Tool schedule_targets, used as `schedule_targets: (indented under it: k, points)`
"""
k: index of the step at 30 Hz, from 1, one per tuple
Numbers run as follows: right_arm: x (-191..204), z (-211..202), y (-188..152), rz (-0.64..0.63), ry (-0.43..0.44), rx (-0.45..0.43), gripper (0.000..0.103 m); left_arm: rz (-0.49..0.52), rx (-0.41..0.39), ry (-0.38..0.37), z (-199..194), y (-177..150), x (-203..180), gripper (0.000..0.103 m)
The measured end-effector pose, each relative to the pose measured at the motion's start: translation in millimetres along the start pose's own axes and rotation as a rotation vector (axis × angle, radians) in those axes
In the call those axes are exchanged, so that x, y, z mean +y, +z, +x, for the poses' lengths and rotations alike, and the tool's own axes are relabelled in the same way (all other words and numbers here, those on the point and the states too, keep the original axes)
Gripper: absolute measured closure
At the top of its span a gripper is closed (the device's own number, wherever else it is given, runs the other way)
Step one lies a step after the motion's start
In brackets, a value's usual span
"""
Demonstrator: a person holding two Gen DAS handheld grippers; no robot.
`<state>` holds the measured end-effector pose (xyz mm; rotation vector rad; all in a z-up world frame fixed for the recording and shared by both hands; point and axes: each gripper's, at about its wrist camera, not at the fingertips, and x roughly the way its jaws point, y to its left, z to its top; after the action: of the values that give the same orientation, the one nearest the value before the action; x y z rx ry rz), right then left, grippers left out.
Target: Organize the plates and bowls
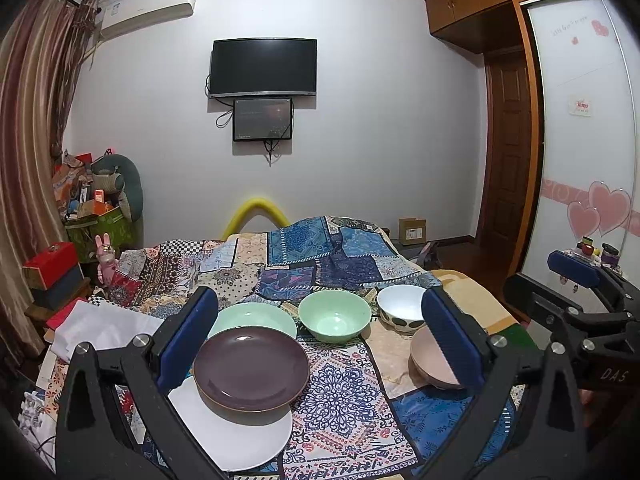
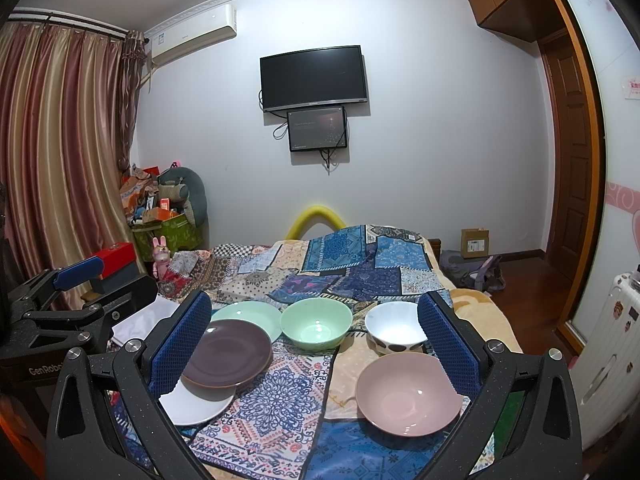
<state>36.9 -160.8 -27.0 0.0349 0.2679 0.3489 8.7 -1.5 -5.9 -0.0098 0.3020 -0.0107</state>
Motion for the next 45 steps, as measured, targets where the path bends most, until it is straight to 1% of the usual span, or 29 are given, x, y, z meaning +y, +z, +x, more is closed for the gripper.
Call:
schedule_targets:
  k: [16,22,27,30,34,40,45]
  points:
    - [1.3,1.9,-1.7,-0.002,-0.001,0.002,0.0,0.0,0.001,-0.001,1.0,0.9,-0.1,0.0]
    - [8.0,10.6,-5.0,-0.007,0.006,0.029,0.0,-0.01,0.025,0.005,7.0,-2.8,8.7,0.0]
    - [17.4,26.9,-10.3,-0.016,0.023,0.073,0.0,-0.013,0.095,0.026,24.4,-10.3,27.9,0.0]
    - [26.8,43.6,-16.0,-0.02,0.042,0.118,0.0,-0.02,0.141,0.04,36.4,-16.2,42.8,0.0]
    - [31.9,59.3,-21.8,-0.031,0.043,0.158,0.0,-0.025,0.18,0.064,49.3,-26.3,63.8,0.0]
    - [44.7,94.1,-30.4,-0.048,0.085,0.242,0.0,-0.058,0.265,0.058,77.4,-41.2,100.1,0.0]
    - [51.4,121.4,-40.1,-0.047,0.103,0.3,0.0,-0.055,0.309,0.114,101.4,-56.3,129.3,0.0]
